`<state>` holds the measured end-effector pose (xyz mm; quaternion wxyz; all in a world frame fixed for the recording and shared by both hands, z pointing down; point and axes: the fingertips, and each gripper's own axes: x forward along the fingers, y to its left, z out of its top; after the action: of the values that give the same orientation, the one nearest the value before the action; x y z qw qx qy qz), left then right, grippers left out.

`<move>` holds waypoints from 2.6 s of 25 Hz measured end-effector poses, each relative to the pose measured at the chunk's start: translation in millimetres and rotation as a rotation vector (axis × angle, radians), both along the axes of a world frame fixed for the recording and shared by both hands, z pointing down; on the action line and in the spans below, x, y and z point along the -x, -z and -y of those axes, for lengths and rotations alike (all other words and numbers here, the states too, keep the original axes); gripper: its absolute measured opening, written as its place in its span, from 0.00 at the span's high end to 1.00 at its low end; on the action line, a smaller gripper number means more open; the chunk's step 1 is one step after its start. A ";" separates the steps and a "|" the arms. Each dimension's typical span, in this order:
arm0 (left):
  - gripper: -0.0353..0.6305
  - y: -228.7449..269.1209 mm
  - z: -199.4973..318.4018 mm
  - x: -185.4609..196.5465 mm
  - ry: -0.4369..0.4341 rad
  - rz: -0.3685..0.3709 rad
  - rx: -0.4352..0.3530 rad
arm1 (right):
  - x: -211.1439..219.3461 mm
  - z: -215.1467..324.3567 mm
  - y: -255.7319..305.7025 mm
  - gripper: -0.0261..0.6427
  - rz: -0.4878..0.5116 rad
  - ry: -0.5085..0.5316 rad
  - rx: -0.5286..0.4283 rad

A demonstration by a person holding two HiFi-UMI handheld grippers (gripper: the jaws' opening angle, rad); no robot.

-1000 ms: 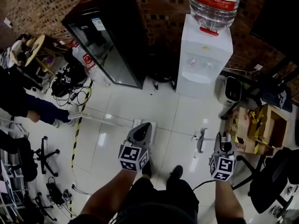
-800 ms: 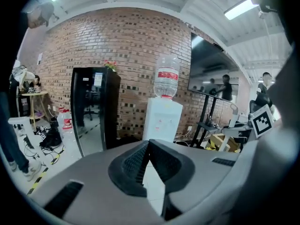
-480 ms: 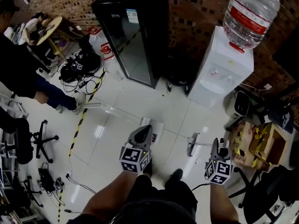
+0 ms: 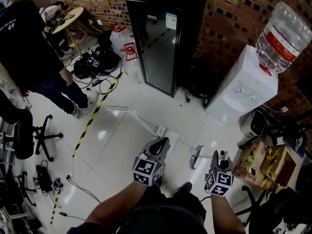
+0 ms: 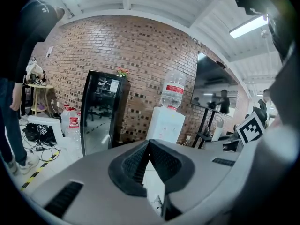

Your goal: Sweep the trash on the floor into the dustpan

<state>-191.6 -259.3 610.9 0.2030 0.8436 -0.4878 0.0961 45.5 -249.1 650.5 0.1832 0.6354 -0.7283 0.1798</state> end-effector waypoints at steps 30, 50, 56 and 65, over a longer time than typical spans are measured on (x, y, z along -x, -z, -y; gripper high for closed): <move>0.93 29.6 17.0 51.8 -0.113 -0.037 -0.055 | 69.8 36.5 78.8 0.81 0.238 -0.197 -0.120; 0.93 204.9 -0.7 -123.6 -0.268 -0.108 -0.224 | -87.2 -63.6 297.7 0.81 0.071 -0.052 -0.350; 0.93 247.2 -26.0 -165.9 -0.342 -0.087 -0.236 | -134.8 -100.9 328.2 0.81 0.059 -0.064 -0.359; 0.93 277.3 -61.4 -220.9 -0.464 -0.127 -0.208 | -177.2 -145.1 371.0 0.81 0.063 -0.052 -0.425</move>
<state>29.3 -198.0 333.6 0.1179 0.9535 -0.2749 0.0364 222.8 -103.9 279.5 0.0175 0.6724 -0.7385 0.0468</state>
